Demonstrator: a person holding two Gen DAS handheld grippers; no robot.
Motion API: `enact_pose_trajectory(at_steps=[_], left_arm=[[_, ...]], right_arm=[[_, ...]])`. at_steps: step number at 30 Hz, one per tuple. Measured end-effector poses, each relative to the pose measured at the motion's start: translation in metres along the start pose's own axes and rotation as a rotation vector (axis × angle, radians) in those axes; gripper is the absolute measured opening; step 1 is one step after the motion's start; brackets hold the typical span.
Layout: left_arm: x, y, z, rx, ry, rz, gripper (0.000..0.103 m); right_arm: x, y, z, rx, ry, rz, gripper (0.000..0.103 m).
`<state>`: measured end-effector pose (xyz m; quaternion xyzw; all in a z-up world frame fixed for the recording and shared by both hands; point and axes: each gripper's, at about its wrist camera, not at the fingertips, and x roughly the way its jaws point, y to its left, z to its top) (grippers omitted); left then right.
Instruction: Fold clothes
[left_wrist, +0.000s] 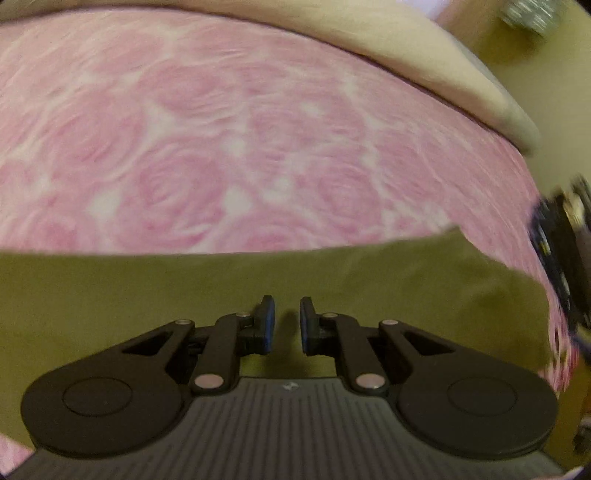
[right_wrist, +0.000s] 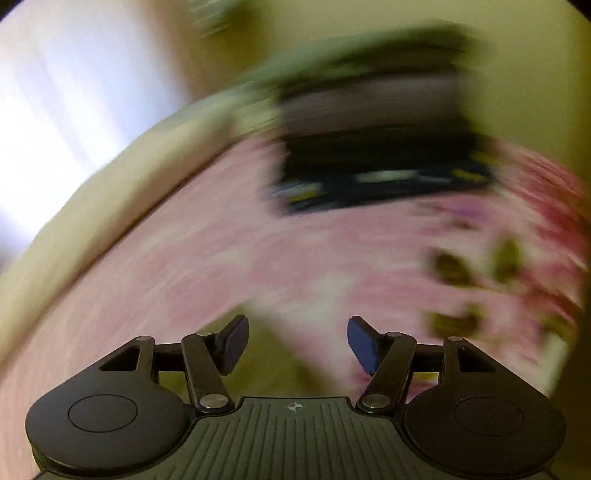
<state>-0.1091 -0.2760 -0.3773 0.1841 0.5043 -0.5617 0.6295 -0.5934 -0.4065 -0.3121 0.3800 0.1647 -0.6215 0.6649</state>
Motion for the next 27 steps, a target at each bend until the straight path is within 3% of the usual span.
enact_pose_trajectory(at_steps=[2,4,6,9,14,16,19,22,24,27], left_arm=[[0.006,-0.017,-0.006,0.079,0.017,-0.035,0.009],[0.015,-0.032,-0.014,0.133,0.043,-0.069,0.009],[0.022,-0.039,-0.025,0.183,0.068,-0.07,0.01],[0.014,-0.02,-0.038,0.212,0.071,-0.009,0.006],[-0.02,0.03,-0.045,0.122,0.064,0.146,0.004],[-0.032,0.041,-0.048,0.1,0.056,0.183,0.006],[-0.034,0.045,-0.052,0.076,0.058,0.166,0.006],[-0.031,0.044,-0.058,0.079,0.043,0.137,0.006],[-0.033,0.049,-0.062,0.072,0.022,0.121,0.008],[-0.045,0.072,-0.066,0.052,-0.012,0.129,0.008]], right_arm=[[0.01,0.036,-0.018,-0.167,0.106,0.087,0.041],[0.022,0.065,-0.045,-0.307,0.192,0.128,0.041],[0.034,0.085,-0.076,-0.463,0.252,0.088,0.041],[0.03,0.081,-0.099,-0.582,0.208,-0.005,0.041],[0.023,0.05,-0.076,-0.503,0.26,-0.124,0.041],[0.016,0.056,-0.068,-0.5,0.254,-0.122,0.041],[0.007,0.083,-0.074,-0.489,0.228,0.015,0.041],[0.013,0.113,-0.102,-0.503,0.286,0.118,0.041],[0.018,0.124,-0.122,-0.528,0.326,0.079,0.041],[0.014,0.123,-0.129,-0.495,0.296,0.051,0.041]])
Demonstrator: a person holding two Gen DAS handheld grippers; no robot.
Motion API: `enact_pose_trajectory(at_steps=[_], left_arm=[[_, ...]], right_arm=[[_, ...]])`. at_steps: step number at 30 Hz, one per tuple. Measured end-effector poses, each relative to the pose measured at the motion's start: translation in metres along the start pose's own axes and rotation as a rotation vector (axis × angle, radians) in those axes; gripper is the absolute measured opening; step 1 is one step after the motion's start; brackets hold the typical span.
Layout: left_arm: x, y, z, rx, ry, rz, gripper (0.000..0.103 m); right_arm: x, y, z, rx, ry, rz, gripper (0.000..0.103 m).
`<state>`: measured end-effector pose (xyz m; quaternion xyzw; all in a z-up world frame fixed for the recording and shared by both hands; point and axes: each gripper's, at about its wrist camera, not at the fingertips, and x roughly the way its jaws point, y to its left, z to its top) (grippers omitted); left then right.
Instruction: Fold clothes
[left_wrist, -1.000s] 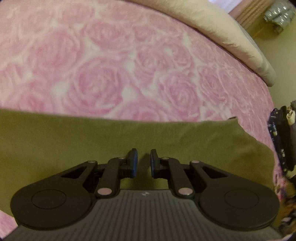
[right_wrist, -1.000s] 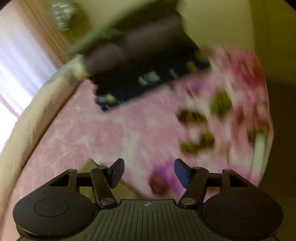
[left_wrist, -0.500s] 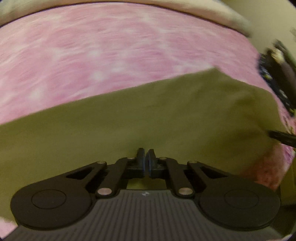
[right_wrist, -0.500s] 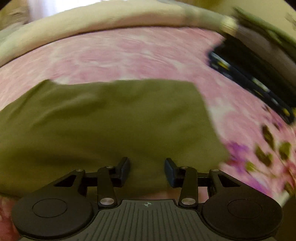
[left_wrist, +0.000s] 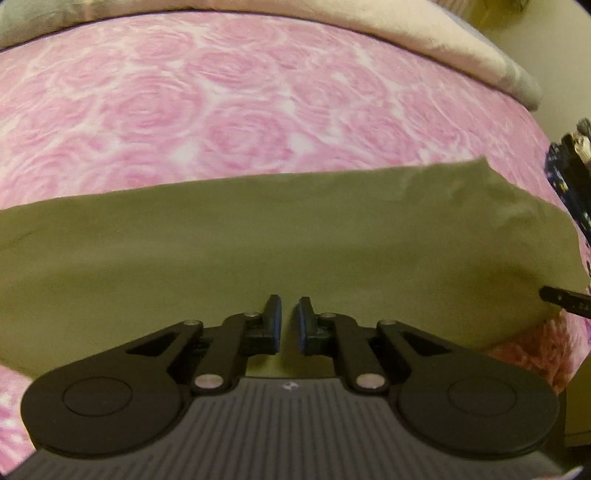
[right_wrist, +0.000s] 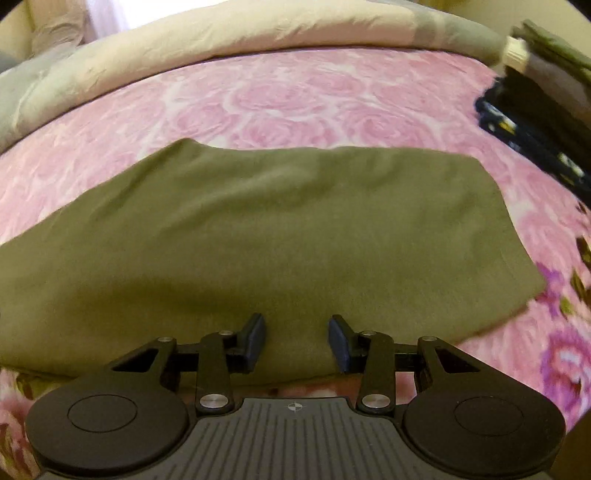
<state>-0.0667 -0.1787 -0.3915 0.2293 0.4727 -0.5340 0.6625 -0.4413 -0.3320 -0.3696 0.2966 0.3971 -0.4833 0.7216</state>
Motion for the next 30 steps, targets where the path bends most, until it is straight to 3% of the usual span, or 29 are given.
enact_pose_trajectory(at_steps=[6,11,17,22,26,27,28,30], left_arm=[[-0.036,0.1,-0.016,-0.099,-0.074,0.079,0.003],[-0.072,0.186,-0.026,-0.137,-0.121,0.175,0.004],[-0.113,0.25,-0.024,-0.172,-0.063,0.28,0.008],[-0.169,0.241,-0.01,-0.171,0.039,0.223,0.009],[-0.214,0.198,-0.001,-0.078,0.121,0.18,0.022],[-0.223,0.187,0.001,-0.061,0.125,0.165,0.028],[-0.233,0.176,0.003,-0.042,0.128,0.148,0.028],[-0.248,0.154,0.009,-0.002,0.13,0.117,0.03]], right_arm=[[-0.008,0.009,-0.003,0.054,0.035,-0.073,0.041],[-0.023,0.047,-0.026,0.156,0.09,-0.088,0.041],[-0.061,0.124,-0.051,0.189,0.138,-0.025,0.041],[-0.117,0.172,-0.062,0.217,0.126,0.028,0.041],[-0.17,0.188,-0.054,0.265,0.105,0.052,0.044],[-0.184,0.191,-0.051,0.278,0.099,0.056,0.051],[-0.197,0.193,-0.048,0.28,0.084,0.054,0.073],[-0.221,0.195,-0.044,0.282,0.051,0.049,0.078]])
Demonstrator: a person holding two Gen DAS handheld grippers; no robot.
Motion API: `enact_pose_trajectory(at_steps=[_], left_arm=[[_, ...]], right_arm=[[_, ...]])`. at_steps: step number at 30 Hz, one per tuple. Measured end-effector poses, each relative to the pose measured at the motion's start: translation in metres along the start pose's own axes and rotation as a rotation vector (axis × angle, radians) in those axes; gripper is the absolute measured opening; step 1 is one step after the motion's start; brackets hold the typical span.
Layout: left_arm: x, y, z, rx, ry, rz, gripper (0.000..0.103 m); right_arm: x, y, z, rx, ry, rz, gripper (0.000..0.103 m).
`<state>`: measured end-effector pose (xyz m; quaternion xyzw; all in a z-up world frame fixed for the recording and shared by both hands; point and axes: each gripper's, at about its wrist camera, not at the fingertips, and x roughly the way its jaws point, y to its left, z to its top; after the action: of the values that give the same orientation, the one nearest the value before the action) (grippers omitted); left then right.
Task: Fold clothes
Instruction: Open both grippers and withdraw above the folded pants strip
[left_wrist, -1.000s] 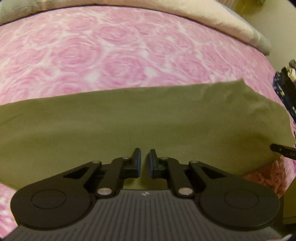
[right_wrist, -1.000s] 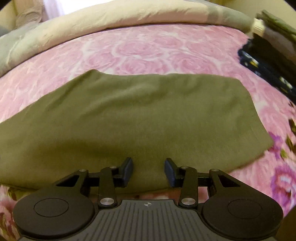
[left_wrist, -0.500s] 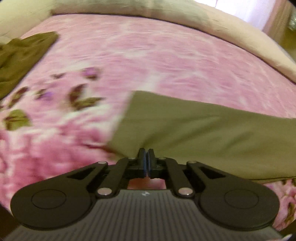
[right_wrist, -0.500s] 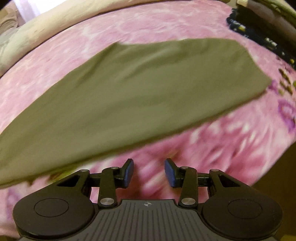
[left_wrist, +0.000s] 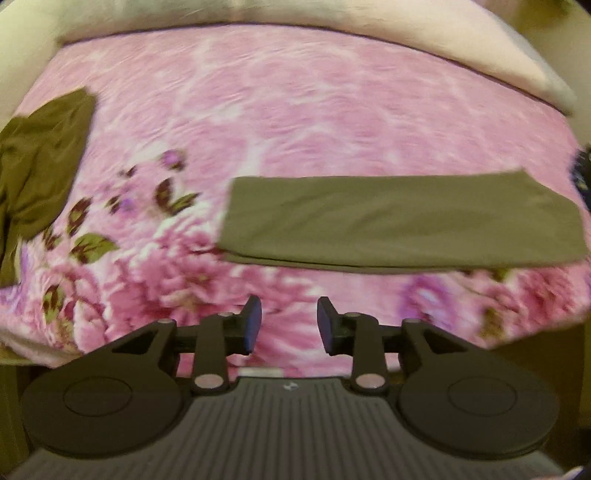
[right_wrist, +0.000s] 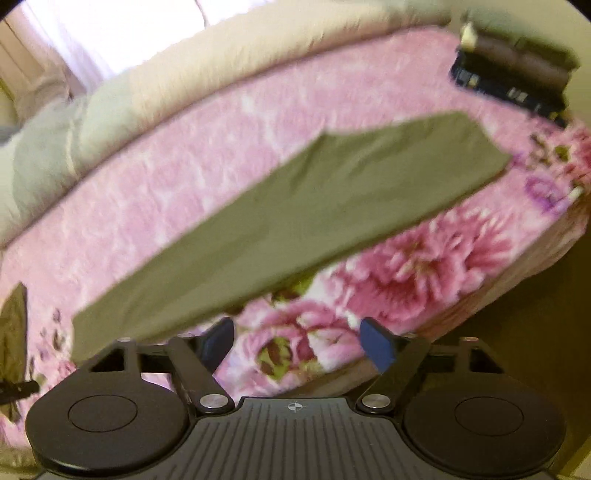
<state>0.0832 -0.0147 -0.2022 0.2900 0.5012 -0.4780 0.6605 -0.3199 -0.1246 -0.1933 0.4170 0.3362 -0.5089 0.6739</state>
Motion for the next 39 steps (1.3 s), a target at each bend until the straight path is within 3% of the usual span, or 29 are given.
enact_pose_trajectory(at_steps=[5,14,22,39], left_arm=[[-0.032,-0.034,0.01,0.055,-0.036,-0.015,0.036],[-0.055,-0.056,0.007,0.103,-0.039,0.036,0.037],[-0.068,-0.054,0.006,0.094,-0.076,0.054,0.039],[-0.065,-0.038,0.016,0.059,-0.083,0.049,0.04]], right_arm=[[-0.041,0.008,0.005,0.013,-0.03,-0.024,0.078],[-0.05,0.025,-0.005,-0.041,0.029,-0.06,0.078],[-0.052,0.03,-0.014,-0.078,0.049,-0.063,0.078],[-0.043,0.054,0.0,-0.141,0.055,-0.062,0.078]])
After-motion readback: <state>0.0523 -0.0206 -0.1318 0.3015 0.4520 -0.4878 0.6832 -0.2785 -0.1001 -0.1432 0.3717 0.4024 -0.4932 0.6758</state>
